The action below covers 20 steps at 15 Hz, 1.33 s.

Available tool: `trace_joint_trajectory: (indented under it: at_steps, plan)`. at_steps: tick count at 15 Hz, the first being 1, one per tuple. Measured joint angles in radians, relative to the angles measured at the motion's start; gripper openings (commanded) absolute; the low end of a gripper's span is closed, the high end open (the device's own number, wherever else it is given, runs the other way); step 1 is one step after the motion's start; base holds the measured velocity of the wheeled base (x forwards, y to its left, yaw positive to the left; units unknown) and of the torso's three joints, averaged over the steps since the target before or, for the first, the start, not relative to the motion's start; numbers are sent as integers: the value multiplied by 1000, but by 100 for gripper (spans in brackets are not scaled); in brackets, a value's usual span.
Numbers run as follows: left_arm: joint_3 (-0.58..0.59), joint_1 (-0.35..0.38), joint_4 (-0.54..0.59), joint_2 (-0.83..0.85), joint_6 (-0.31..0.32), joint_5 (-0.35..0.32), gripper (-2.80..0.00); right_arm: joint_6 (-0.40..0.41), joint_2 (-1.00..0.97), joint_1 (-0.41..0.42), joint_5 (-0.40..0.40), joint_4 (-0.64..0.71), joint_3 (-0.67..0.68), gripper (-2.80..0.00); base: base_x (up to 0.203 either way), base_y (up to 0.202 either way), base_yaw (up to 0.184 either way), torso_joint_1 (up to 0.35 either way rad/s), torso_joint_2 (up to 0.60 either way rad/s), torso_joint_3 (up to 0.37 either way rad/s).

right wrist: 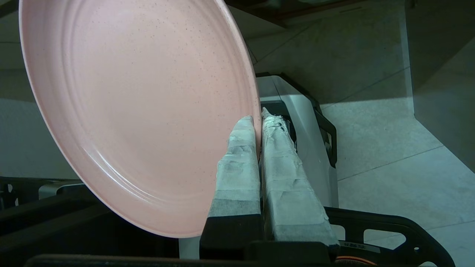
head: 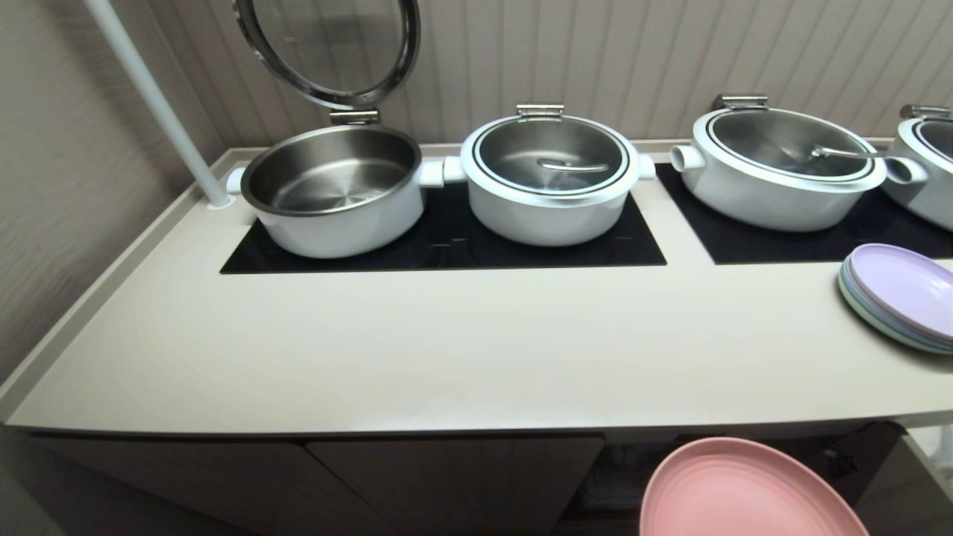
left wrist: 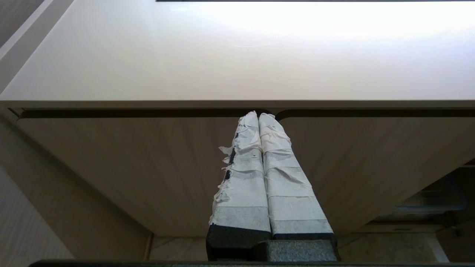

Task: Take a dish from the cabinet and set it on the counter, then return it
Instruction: Place it on the table

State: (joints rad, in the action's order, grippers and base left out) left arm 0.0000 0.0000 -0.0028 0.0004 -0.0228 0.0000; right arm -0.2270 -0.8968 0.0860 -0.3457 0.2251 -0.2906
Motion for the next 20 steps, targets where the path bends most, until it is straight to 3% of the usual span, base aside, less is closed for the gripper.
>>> trace_joint_trajectory:
  at_steps: [17, 20]
  plan:
    - [0, 0, 0, 0, 0, 0, -280, -3, -321, -1, 4, -17, -290, -280, 0, 0, 0, 0, 0, 0]
    - [0, 0, 0, 0, 1, 0, -280, -39, -398, -1, 5, -19, -364, -280, 0, 0, 0, 0, 0, 0]
